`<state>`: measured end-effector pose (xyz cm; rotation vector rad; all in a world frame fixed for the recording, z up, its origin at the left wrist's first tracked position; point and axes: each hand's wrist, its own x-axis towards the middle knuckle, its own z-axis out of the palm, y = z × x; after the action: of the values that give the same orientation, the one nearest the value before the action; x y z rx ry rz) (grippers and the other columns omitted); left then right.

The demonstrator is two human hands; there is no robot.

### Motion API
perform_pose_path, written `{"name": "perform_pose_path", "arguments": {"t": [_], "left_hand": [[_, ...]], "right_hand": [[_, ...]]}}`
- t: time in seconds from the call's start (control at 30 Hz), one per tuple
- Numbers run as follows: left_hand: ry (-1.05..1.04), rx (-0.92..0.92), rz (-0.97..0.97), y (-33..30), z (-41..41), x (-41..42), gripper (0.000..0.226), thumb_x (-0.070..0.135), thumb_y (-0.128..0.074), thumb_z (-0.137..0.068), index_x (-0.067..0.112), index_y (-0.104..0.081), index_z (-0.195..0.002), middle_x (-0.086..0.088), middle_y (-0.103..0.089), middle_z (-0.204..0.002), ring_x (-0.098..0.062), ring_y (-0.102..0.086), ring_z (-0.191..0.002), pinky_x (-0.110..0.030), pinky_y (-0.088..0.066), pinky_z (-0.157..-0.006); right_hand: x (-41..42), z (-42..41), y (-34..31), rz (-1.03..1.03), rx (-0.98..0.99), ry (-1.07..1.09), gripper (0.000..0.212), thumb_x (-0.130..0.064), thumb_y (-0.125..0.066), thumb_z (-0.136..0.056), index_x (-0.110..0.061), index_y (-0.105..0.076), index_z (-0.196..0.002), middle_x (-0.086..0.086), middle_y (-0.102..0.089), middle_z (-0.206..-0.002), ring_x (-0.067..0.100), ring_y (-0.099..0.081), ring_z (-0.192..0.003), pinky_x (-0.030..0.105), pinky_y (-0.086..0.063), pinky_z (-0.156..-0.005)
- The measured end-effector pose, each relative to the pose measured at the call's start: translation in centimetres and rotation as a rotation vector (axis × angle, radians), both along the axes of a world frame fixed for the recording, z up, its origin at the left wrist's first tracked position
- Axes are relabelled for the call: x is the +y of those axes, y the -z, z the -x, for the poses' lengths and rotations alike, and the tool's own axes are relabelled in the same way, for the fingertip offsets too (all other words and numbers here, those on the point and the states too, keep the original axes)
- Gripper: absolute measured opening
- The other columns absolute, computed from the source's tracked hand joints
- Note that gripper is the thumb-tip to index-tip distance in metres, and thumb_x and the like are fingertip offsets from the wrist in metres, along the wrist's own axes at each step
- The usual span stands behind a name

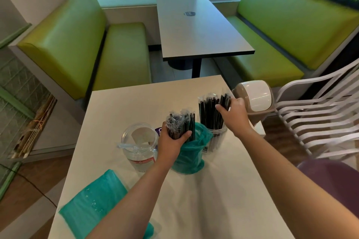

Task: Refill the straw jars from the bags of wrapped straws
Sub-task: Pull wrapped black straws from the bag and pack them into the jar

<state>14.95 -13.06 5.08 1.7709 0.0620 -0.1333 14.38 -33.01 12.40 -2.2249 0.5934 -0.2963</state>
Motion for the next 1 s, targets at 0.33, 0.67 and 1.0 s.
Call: {"name": "perform_pose_path", "arguments": {"t": [0.33, 0.67, 1.0], "left_hand": [[0.003, 0.014, -0.005, 0.0, 0.0, 0.1, 0.081, 0.036, -0.087, -0.068, 0.02, -0.045, -0.136, 0.007, -0.058, -0.119, -0.012, -0.054, -0.112, -0.026, -0.043, -0.096], [-0.018, 0.043, -0.005, -0.4, -0.1, 0.3, 0.077, 0.033, -0.087, -0.069, 0.021, -0.047, -0.134, 0.008, -0.058, -0.117, -0.012, -0.054, -0.109, -0.024, -0.043, -0.093], [-0.022, 0.045, -0.024, -0.9, -0.2, 0.3, 0.078, 0.031, -0.086, -0.071, 0.019, -0.045, -0.136, 0.009, -0.056, -0.117, -0.009, -0.052, -0.108, -0.022, -0.041, -0.091]], "right_hand": [[-1.0, -1.6, 1.6, -0.077, -0.014, 0.057, 0.066, -0.012, -0.083, -0.074, -0.018, -0.043, -0.126, 0.009, -0.047, -0.132, 0.023, -0.054, -0.114, 0.04, -0.05, -0.096], [-0.9, -3.7, 2.3, 0.161, -0.019, -0.111, 0.033, -0.024, -0.07, -0.089, -0.01, -0.057, -0.116, 0.008, -0.05, -0.121, 0.025, -0.057, -0.106, 0.03, -0.047, -0.09], [-0.1, -5.3, 1.9, 0.364, 0.144, -0.391, 0.062, -0.038, -0.063, -0.08, -0.045, -0.035, -0.135, 0.001, -0.022, -0.15, 0.031, -0.019, -0.138, 0.051, -0.018, -0.111]]}}
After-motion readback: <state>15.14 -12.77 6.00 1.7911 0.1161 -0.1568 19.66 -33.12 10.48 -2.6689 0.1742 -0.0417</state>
